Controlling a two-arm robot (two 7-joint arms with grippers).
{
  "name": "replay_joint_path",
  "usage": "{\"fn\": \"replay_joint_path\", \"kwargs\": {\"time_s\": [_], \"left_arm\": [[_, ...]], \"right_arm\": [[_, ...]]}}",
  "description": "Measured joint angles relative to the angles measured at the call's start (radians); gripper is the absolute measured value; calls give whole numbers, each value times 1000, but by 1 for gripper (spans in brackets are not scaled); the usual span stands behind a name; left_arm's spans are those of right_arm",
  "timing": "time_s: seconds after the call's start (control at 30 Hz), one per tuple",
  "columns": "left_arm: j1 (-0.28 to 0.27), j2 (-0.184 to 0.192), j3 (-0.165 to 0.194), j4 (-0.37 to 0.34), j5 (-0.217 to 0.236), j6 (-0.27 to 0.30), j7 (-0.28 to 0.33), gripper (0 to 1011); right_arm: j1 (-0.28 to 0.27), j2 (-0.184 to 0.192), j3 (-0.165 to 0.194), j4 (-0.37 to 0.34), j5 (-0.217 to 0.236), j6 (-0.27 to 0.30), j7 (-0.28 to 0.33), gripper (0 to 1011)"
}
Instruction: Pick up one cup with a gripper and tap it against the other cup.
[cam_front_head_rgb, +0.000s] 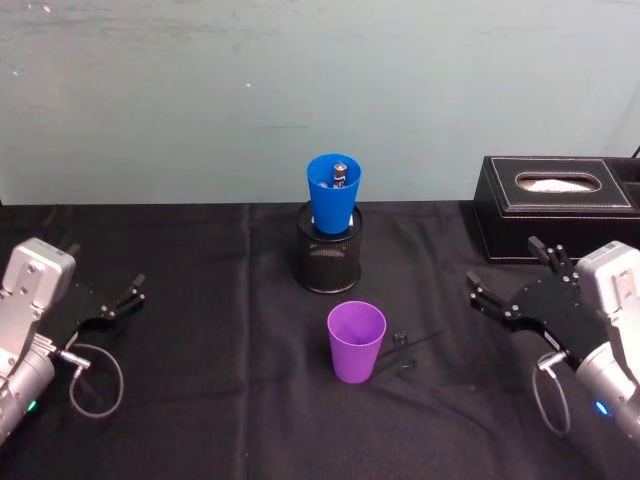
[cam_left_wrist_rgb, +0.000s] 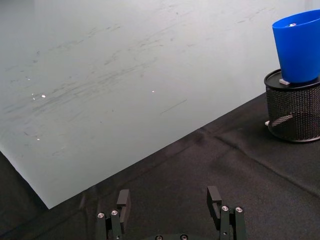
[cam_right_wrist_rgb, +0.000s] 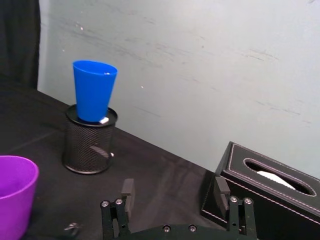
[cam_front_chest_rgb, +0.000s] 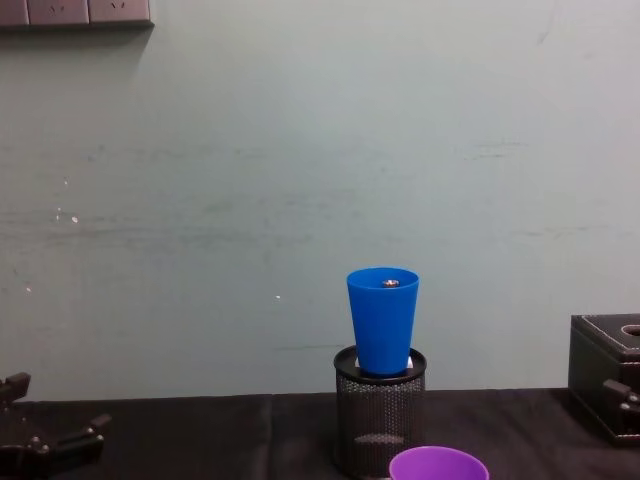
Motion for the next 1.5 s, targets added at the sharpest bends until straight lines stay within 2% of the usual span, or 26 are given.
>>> {"fn": "replay_joint_path", "kwargs": {"time_s": [0.1,0.3,0.43,0.63,0.93,1.5], "left_arm": [[0,0,0,0,0,0,0,1000],[0,0,0,0,0,0,0,1000],[0,0,0,0,0,0,0,1000],[0,0,0,0,0,0,0,1000],[0,0,0,0,0,0,0,1000],[0,0,0,0,0,0,0,1000]], "right_arm": [[-17,-1,10,-13,13,-6,11,1003],[-72,3,19,-47,73,-36,90,1003],[-108,2,2,-56,102,-68,161,1003],[-125,-16,-23,-52,123,-83,235,1003],[-77,-67,-54,4,125,-69,310,1002],[35,-156,-73,126,83,-14,377,1003]]}}
